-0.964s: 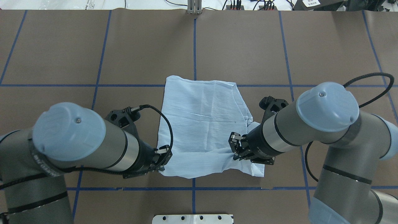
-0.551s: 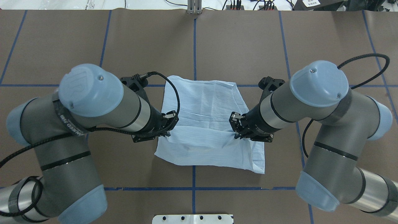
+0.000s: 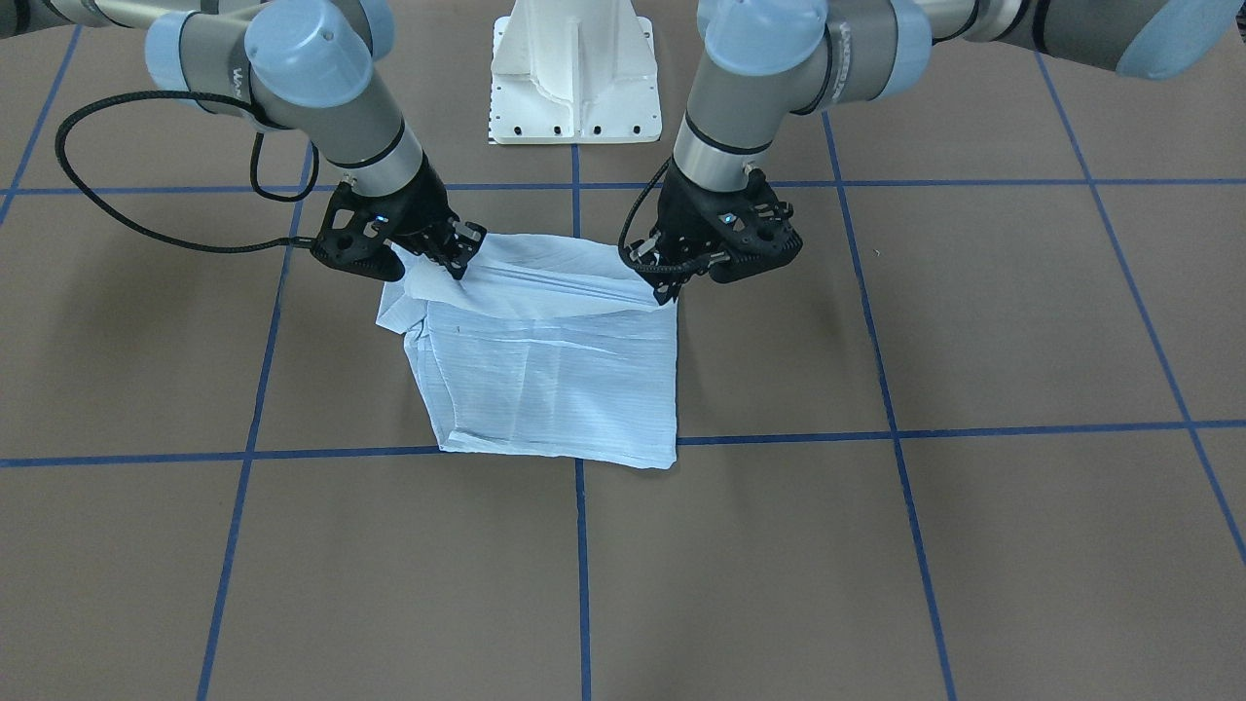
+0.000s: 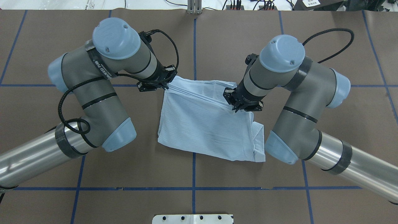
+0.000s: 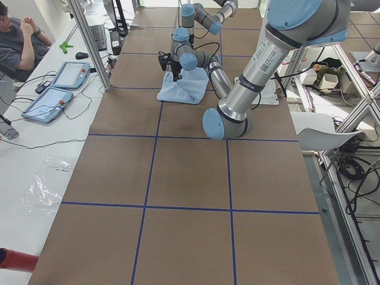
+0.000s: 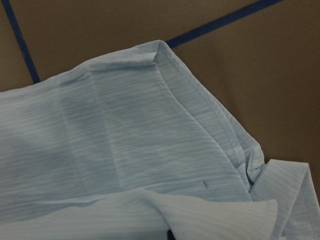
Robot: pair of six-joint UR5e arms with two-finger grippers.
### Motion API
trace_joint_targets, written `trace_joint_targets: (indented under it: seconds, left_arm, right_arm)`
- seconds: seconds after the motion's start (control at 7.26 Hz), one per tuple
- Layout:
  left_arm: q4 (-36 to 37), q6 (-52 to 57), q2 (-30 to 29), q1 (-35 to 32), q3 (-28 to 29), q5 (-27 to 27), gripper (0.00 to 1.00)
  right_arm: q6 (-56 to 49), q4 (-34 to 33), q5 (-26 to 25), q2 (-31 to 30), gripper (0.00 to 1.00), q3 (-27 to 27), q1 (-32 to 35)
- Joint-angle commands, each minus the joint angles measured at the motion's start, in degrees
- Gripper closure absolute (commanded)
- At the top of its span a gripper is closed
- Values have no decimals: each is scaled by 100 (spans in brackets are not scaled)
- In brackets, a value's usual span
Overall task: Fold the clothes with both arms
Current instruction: 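Lift the near edge with both grippers and fold it toward the far edge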
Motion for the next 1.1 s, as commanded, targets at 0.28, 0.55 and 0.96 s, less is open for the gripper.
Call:
trace_joint_targets:
  seconds: [0.28, 0.55, 0.96]
  left_arm:
    - [-683, 23, -98, -76, 689, 2, 100]
    - [-683, 23, -115, -59, 698, 2, 100]
    - [-692, 49, -124, -59, 742, 11, 60]
  right_arm:
    - [-241, 863, 3, 558, 100, -1259, 303]
    - [-241, 963, 3, 602, 100, -1411, 303]
    - [-241, 1059, 3, 620, 43, -1411, 303]
